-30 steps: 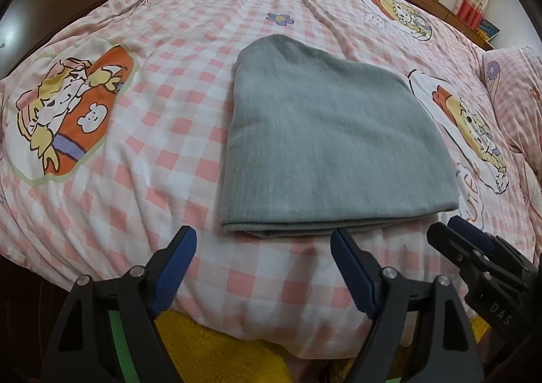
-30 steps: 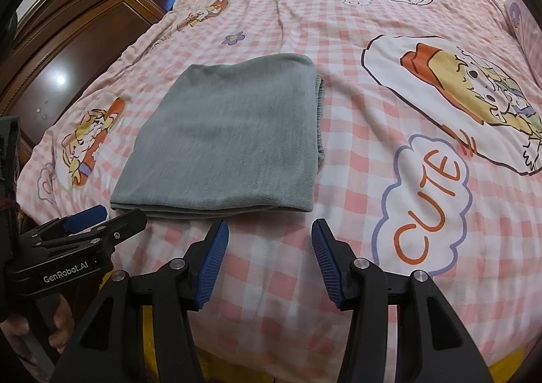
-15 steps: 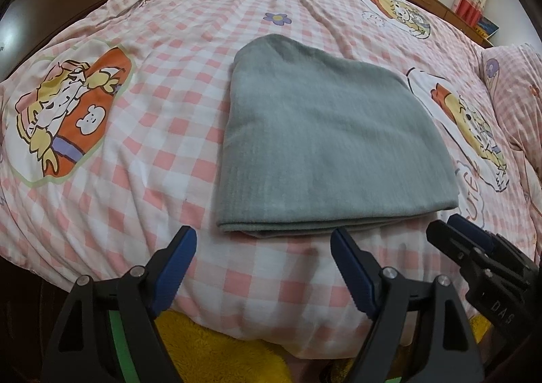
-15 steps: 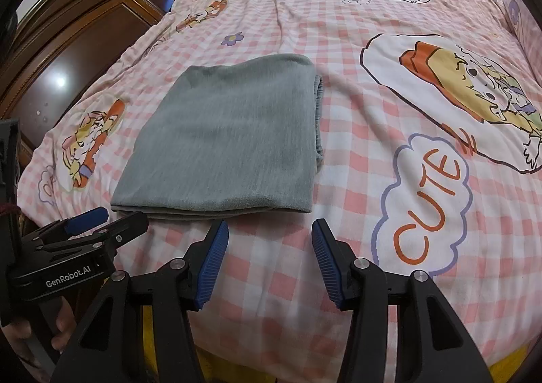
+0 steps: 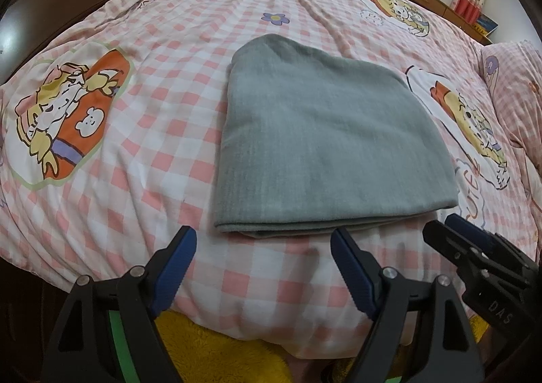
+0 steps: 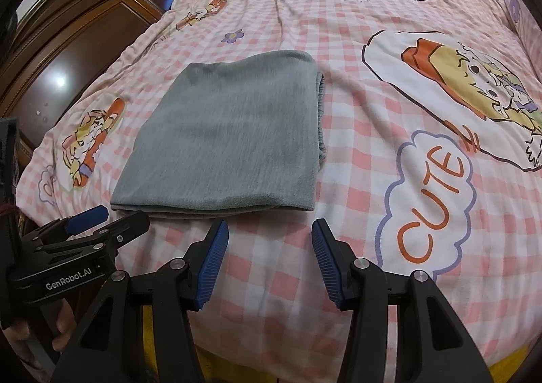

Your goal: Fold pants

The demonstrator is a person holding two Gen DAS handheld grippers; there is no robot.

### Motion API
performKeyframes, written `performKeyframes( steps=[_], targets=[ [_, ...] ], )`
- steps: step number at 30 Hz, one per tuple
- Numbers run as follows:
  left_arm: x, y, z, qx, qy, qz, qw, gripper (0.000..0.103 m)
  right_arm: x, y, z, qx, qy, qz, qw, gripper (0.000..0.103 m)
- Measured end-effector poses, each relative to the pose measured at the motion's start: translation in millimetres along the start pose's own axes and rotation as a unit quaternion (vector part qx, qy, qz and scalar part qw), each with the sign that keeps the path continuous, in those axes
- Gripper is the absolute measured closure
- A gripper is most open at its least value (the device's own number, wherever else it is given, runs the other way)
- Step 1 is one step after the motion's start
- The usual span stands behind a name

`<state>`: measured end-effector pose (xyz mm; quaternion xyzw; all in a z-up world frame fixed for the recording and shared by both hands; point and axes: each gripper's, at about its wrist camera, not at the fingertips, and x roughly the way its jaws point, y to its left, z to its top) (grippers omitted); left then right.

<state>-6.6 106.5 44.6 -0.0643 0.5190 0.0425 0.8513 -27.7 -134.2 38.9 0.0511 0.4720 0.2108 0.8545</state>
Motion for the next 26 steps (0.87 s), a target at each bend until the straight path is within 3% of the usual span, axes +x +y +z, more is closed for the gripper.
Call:
performKeyframes(
  steps=[6, 26],
  targets=[
    [1.5, -0.8, -0.8, 0.005, -0.002, 0.014, 0.9999, 0.019, 1.1, 1.0, 0.0, 0.002, 0.001, 0.0, 1.0, 0.051],
    [3.0, -3.6, -2.3, 0.009, 0.009, 0.008, 0.9999, 0.019, 0.4, 0.4, -0.7, 0.005, 0.001, 0.003, 1.0, 0.051]
  ],
)
